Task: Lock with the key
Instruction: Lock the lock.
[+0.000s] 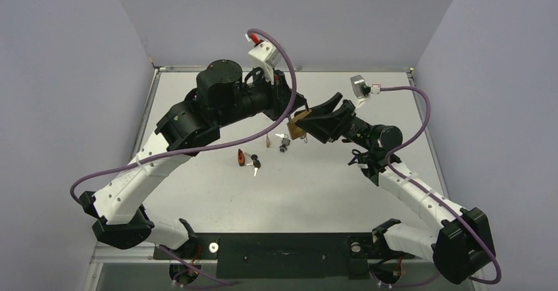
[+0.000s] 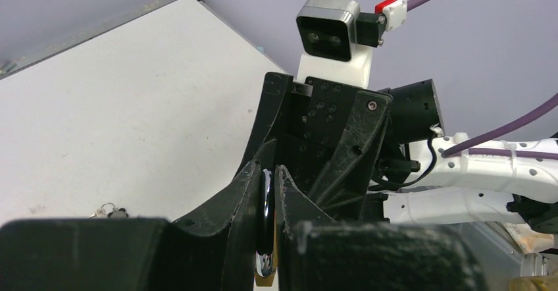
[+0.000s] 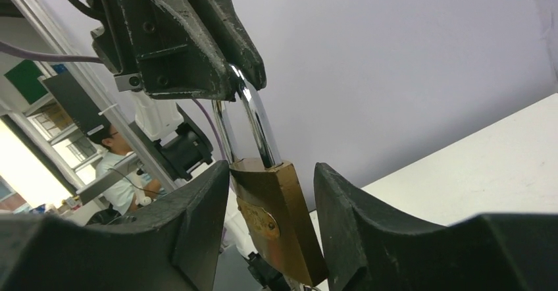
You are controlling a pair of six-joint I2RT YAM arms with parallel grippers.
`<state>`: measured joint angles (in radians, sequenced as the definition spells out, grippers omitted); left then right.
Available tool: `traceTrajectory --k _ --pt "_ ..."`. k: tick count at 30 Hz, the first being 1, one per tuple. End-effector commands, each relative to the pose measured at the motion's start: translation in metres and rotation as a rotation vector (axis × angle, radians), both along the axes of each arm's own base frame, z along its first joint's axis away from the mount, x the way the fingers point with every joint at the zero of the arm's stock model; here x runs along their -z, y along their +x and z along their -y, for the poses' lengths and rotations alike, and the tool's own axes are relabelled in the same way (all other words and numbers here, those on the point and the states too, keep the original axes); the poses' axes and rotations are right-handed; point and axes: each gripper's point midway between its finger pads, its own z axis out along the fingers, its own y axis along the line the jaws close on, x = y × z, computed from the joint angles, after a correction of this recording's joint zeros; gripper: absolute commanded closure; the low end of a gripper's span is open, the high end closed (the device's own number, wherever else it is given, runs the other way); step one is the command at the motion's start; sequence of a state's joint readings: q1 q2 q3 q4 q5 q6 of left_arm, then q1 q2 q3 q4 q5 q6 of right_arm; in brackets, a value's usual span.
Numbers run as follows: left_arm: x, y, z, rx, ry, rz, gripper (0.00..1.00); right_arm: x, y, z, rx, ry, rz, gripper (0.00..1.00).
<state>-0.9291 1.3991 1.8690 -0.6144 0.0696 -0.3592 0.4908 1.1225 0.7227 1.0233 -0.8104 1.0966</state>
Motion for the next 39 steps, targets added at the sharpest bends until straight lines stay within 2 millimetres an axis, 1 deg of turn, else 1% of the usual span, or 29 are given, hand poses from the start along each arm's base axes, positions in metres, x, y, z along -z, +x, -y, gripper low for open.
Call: traceTrajectory --k 1,2,3,4,5,8,9,10,13,14,15,16,18,21,22,23,24,25,26,27,28,29,32,35,39 --pt "-0.084 -0.004 -0.008 0.018 -0.261 0.137 1.0 -0.017 -0.027 0.004 -0.097 0.068 0.091 0.5" --pt "-0.084 -0.005 -0.008 0.025 -0.267 0.129 1.0 -0.015 -0.029 0.004 -0.128 0.073 0.066 0.48" --pt "-0.087 -0.003 -0.01 0.021 -0.278 0.133 1.0 -0.02 -0.035 0.006 -0.141 0.096 0.097 0.46" --pt "-0.087 -0.004 -0.01 0.026 -0.284 0.125 1.0 -0.018 -0.036 0.006 -0.165 0.103 0.074 0.45" --pt "-0.089 -0.003 -0.011 0.025 -0.294 0.129 1.0 -0.022 -0.041 0.008 -0.178 0.123 0.099 0.44" --pt "-0.09 -0.004 -0.011 0.035 -0.306 0.122 1.0 -0.025 -0.045 0.009 -0.218 0.155 0.091 0.45" --pt "-0.09 -0.003 -0.012 0.036 -0.307 0.121 1.0 -0.027 -0.046 0.01 -0.22 0.163 0.098 0.5" --pt "-0.089 -0.003 -0.011 0.038 -0.307 0.118 1.0 -0.027 -0.044 0.011 -0.216 0.168 0.092 0.57" --pt "-0.088 -0.004 -0.012 0.043 -0.307 0.116 1.0 -0.028 -0.04 0.01 -0.202 0.176 0.078 0.7" --pt "-0.087 -0.004 -0.012 0.046 -0.305 0.114 1.0 -0.028 -0.038 0.011 -0.194 0.177 0.074 0.77" --pt "-0.087 -0.005 -0.013 0.048 -0.306 0.115 1.0 -0.03 -0.037 0.011 -0.187 0.185 0.071 0.81" --pt "-0.085 -0.005 -0.012 0.053 -0.302 0.11 1.0 -0.03 -0.035 0.012 -0.181 0.187 0.067 0.9" --pt "-0.081 -0.007 -0.013 0.062 -0.291 0.102 1.0 -0.032 -0.034 0.014 -0.166 0.195 0.063 1.0" --pt "-0.075 -0.009 -0.015 0.082 -0.263 0.088 1.0 -0.036 -0.034 0.016 -0.146 0.185 0.067 1.0" --pt "-0.069 -0.011 -0.016 0.096 -0.239 0.079 1.0 -0.033 -0.031 0.014 -0.132 0.168 0.056 1.0" --pt "-0.067 -0.013 -0.017 0.106 -0.227 0.08 0.94 -0.035 -0.034 0.015 -0.121 0.162 0.077 1.0" --pt "-0.062 -0.013 -0.019 0.107 -0.208 0.068 0.91 -0.031 -0.03 0.014 -0.11 0.142 0.054 1.0" --pt "-0.061 -0.017 -0.02 0.127 -0.198 0.074 0.83 -0.033 -0.032 0.014 -0.096 0.132 0.077 1.0" --pt "-0.056 -0.018 -0.021 0.134 -0.181 0.063 0.79 -0.028 -0.027 0.012 -0.085 0.107 0.046 1.0" --pt "-0.055 -0.021 -0.021 0.156 -0.172 0.069 0.74 -0.03 -0.029 0.012 -0.07 0.095 0.072 1.0" --pt "-0.051 -0.023 -0.02 0.166 -0.156 0.057 0.73 -0.025 -0.026 0.01 -0.063 0.07 0.049 1.0" --pt "-0.05 -0.025 -0.019 0.187 -0.146 0.061 0.71 -0.027 -0.028 0.01 -0.054 0.061 0.074 1.0" --pt "-0.041 -0.03 -0.017 0.221 -0.114 0.04 0.71 -0.023 -0.027 0.008 -0.045 0.03 0.062 1.0" --pt "-0.038 -0.035 -0.016 0.255 -0.099 0.035 0.7 -0.021 -0.027 0.008 -0.041 0.015 0.065 1.0" --pt "-0.031 -0.034 -0.015 0.272 -0.079 0.014 0.7 -0.022 -0.03 0.007 -0.05 0.013 0.07 1.0"
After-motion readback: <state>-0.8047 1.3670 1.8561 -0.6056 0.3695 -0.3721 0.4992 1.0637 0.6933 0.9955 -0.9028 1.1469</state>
